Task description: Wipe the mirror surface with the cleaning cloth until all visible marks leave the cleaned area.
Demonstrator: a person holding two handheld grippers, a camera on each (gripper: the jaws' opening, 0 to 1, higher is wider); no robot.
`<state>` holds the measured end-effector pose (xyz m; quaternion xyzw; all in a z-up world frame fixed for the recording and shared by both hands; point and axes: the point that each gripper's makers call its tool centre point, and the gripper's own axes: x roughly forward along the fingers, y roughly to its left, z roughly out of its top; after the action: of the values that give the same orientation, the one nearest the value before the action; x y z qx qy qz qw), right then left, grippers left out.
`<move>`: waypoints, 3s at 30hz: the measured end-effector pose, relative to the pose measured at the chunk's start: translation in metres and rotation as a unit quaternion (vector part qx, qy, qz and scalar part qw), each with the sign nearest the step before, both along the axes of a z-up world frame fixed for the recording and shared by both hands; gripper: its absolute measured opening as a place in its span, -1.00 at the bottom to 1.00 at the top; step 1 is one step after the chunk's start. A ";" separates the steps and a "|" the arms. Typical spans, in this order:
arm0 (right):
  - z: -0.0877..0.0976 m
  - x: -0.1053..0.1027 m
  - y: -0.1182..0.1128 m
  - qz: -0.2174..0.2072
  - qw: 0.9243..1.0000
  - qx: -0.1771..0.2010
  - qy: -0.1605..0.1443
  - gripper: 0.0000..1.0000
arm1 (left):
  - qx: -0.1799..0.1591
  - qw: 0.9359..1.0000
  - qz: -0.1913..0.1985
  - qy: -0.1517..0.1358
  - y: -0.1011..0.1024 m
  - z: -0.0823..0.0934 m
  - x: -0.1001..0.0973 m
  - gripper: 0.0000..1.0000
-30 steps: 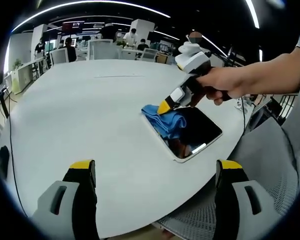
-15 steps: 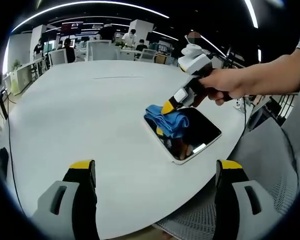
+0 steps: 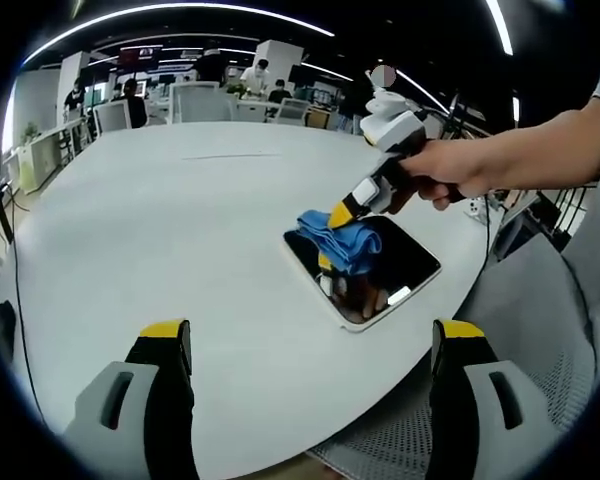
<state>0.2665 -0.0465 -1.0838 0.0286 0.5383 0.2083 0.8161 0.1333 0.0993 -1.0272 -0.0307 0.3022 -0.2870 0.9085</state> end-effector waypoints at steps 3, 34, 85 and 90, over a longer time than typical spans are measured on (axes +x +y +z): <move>-0.001 0.001 -0.005 -0.004 1.000 0.000 0.001 -1.00 | 0.000 1.000 -0.001 0.000 0.000 -0.001 0.000 0.98; 0.000 -0.030 -0.004 0.008 1.000 -0.004 -0.002 -1.00 | 0.005 1.000 -0.007 -0.013 -0.006 0.006 0.001 0.98; 0.001 -0.113 0.002 0.023 1.000 0.017 0.006 -1.00 | -0.002 1.000 -0.009 -0.022 -0.026 0.009 -0.015 0.98; 0.001 -0.118 0.001 0.025 0.999 0.019 0.010 -1.00 | 0.001 1.000 -0.012 -0.026 -0.028 0.012 -0.012 0.98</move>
<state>0.1487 -0.0457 -1.0832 0.0323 0.5429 0.2384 0.8046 0.1208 0.0710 -1.0152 -0.0188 0.2794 -0.2987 0.9123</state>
